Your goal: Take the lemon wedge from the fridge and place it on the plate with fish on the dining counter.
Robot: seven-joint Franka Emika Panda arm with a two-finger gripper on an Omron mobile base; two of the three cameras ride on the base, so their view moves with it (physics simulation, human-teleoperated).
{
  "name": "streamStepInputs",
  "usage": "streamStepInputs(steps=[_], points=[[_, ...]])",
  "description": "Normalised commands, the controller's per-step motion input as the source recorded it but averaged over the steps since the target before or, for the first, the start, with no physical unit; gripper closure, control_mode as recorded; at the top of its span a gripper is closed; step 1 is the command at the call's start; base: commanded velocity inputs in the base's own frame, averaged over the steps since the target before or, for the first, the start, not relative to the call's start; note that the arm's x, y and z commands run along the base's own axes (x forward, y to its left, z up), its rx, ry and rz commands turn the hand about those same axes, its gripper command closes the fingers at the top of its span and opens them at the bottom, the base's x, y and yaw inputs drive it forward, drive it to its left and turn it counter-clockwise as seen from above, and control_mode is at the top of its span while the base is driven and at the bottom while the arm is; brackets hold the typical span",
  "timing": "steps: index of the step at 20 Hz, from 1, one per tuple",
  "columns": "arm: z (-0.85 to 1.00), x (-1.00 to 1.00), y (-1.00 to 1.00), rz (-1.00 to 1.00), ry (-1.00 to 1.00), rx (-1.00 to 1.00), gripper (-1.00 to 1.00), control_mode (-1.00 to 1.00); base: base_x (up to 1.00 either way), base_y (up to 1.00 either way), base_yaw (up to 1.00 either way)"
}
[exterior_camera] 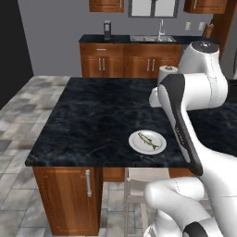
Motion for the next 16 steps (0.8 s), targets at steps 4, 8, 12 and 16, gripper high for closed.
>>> streamStepInputs(steps=[4, 8, 12, 16], points=[[-0.95, 0.56, 0.00, 0.08, 0.13, -0.08, 1.00, -1.00, 0.00, 0.00, 0.00], [-0.71, 0.71, -0.13, 0.09, 0.00, 0.00, 1.00, -1.00, 0.00, 0.00, 0.00], [-0.44, 0.97, -0.01, 0.07, 0.00, 0.04, 1.00, -1.00, 0.00, 0.00, 0.00], [-0.37, 1.00, 0.00, 0.05, 0.01, 0.06, 1.00, -1.00, 0.00, 0.00, 0.00]])
